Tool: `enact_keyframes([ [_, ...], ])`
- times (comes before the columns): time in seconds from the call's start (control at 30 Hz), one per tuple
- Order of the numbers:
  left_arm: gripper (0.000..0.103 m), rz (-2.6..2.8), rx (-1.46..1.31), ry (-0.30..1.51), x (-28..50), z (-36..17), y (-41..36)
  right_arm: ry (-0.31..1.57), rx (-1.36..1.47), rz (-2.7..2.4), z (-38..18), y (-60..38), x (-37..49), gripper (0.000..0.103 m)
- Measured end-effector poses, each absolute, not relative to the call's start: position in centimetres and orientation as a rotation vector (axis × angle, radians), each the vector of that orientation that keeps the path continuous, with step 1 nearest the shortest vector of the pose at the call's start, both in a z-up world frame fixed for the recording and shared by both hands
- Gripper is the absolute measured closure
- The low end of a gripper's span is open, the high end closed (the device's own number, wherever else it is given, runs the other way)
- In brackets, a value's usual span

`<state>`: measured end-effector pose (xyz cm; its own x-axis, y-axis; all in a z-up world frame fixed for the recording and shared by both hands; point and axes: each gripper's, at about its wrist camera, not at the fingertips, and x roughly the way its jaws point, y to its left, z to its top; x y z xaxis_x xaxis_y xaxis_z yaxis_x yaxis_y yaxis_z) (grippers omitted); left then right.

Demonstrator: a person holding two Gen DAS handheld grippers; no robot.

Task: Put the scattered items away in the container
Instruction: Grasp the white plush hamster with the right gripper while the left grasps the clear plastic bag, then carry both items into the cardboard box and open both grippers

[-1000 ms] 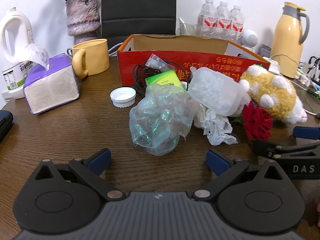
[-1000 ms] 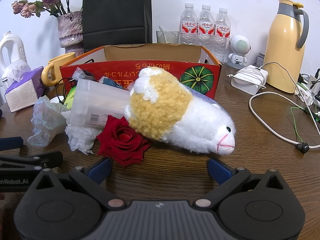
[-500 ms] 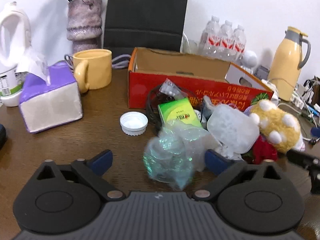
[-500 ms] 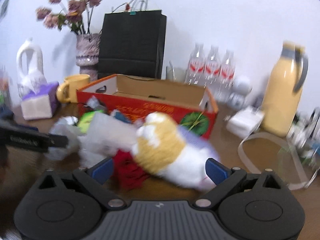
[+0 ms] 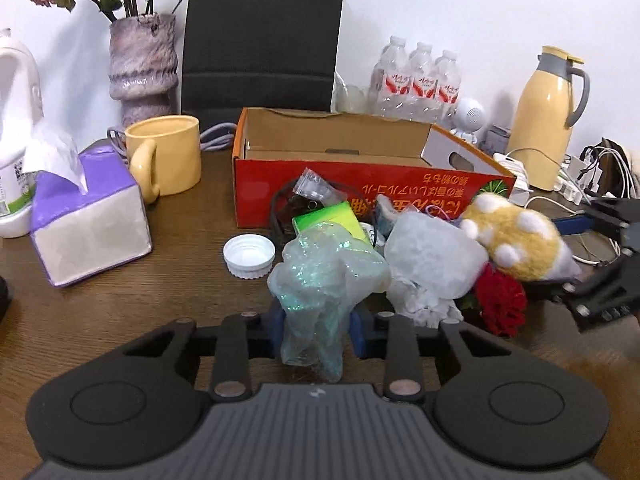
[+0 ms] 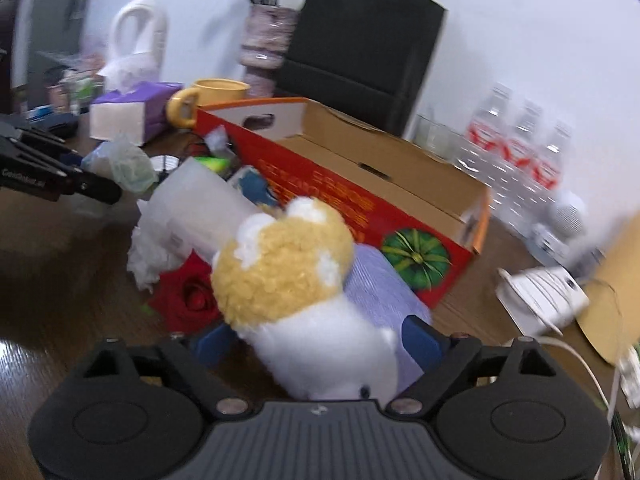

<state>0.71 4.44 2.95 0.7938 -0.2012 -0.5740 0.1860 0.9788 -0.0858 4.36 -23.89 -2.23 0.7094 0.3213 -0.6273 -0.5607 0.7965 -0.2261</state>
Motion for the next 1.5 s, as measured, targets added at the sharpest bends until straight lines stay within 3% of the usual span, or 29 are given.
enact_keyframes([
  [0.1, 0.072, -0.199, -0.038, 0.607, -0.2, 3.4, 4.7, 0.650, -0.391, 0.562, -2.1, -23.9, 5.5, 0.031],
  [0.17, 0.072, -0.230, -0.035, 0.594, -0.9, 3.8, 4.9, 0.652, -0.379, 0.587, -2.0, -23.7, 5.2, 0.048],
  [0.27, 0.073, -0.226, -0.038, 0.577, -1.9, 4.3, 5.1, 0.613, -0.341, 0.574, -1.2, -23.7, 3.9, 0.058],
  [0.57, 0.073, -0.224, -0.015, 0.495, -5.7, 6.8, 4.0, 0.424, -0.198, 0.452, 3.4, -24.9, -3.4, 0.060],
  [0.97, 0.072, -0.210, 0.096, 0.429, -12.2, 6.7, 0.3, 0.444, -0.149, 0.307, 3.1, -21.9, -13.4, 0.059],
  [1.23, 0.071, -0.202, 0.075, 0.359, 0.7, 12.2, 0.0, 0.432, -0.100, 0.261, 8.3, -22.4, -3.5, 0.059],
  [1.4, 0.071, -0.137, 0.168, 0.414, 11.6, 14.2, -1.5, 0.486, -0.117, 0.214, 11.9, -21.8, 8.0, 0.059],
  [1.5, 0.071, -0.127, 0.148, 0.538, 18.7, 13.9, -2.1, 0.578, -0.180, 0.191, 12.1, -20.3, 14.8, 0.059],
])
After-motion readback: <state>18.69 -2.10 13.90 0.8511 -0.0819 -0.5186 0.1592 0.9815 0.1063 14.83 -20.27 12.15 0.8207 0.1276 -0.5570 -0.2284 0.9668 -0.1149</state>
